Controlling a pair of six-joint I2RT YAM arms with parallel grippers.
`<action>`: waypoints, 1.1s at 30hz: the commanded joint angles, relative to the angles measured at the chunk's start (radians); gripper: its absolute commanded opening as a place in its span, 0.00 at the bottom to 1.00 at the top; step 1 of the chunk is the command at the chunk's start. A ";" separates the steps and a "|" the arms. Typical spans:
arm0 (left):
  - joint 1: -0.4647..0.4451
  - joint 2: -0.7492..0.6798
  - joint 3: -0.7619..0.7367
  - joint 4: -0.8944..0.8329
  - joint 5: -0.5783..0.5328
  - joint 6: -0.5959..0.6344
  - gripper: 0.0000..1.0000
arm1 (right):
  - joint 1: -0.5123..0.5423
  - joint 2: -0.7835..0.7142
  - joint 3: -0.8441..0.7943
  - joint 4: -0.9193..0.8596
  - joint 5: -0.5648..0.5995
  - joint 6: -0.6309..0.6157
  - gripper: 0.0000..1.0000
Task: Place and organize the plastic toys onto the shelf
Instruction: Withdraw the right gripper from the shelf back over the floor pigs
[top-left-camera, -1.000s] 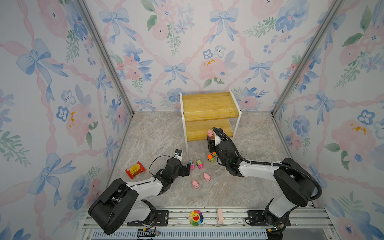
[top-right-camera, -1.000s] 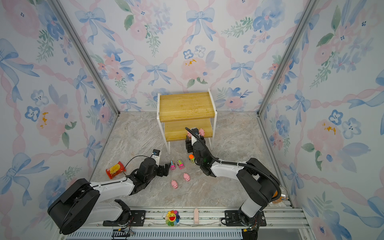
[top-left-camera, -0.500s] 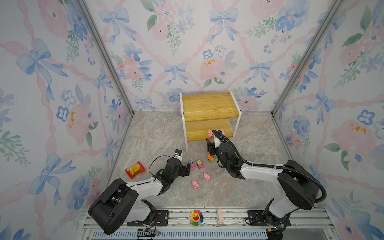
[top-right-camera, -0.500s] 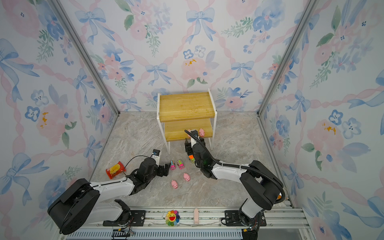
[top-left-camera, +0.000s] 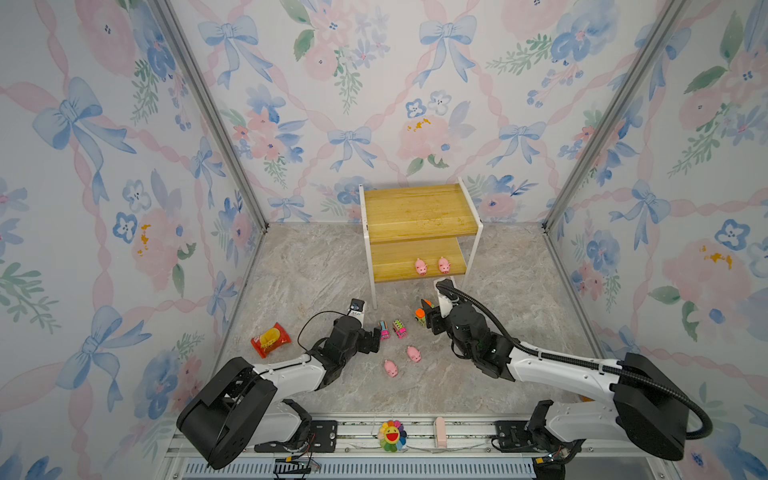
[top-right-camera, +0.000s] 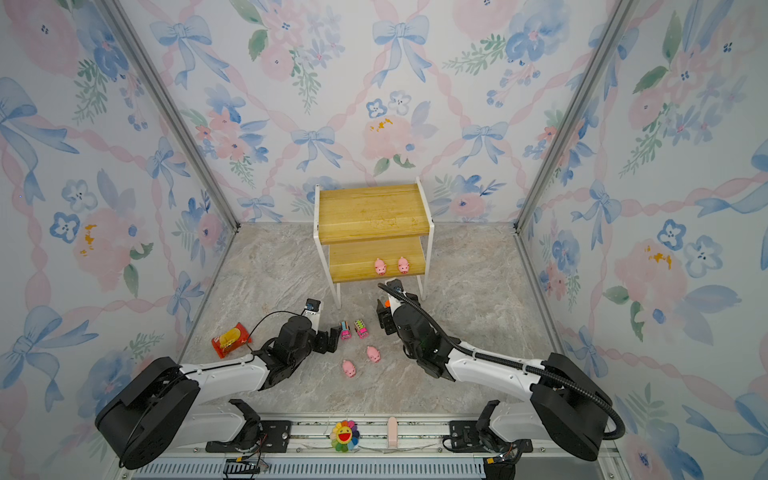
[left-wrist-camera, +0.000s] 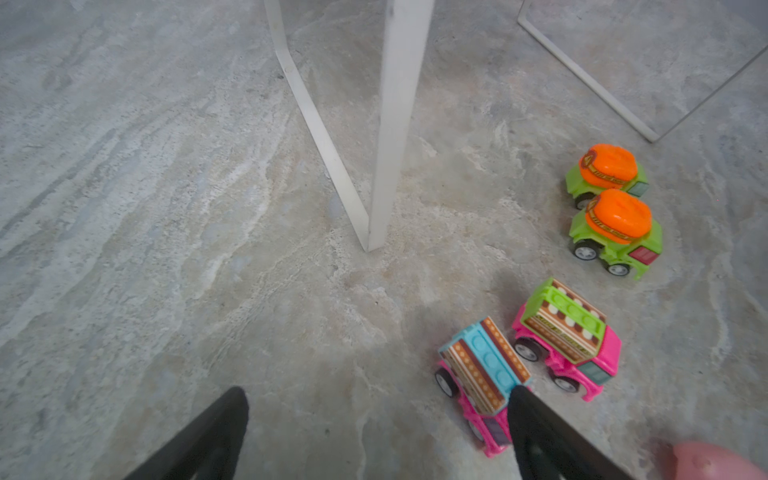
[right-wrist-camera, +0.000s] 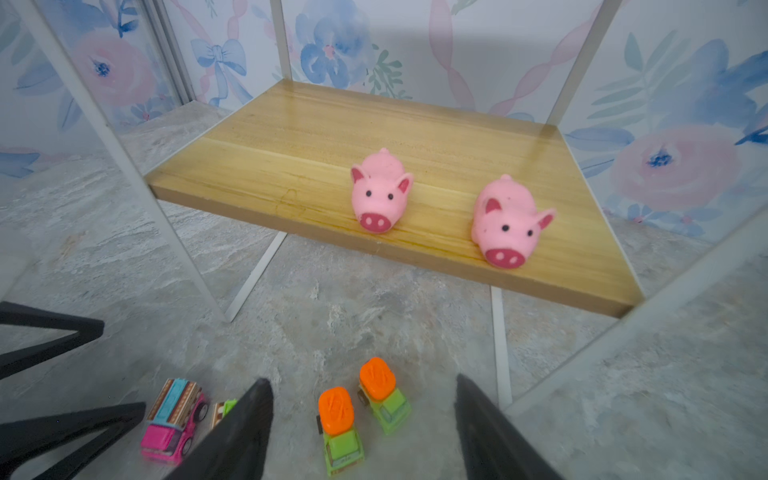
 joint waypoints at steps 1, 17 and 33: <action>0.004 -0.006 0.006 -0.003 0.016 0.018 0.98 | 0.009 -0.054 -0.056 -0.214 -0.149 0.077 0.72; 0.004 -0.049 -0.027 -0.006 0.047 -0.026 0.98 | 0.102 -0.035 -0.251 -0.091 -0.307 0.190 0.72; 0.004 -0.090 -0.042 -0.026 0.038 -0.058 0.98 | 0.123 0.151 -0.201 0.052 -0.358 0.141 0.71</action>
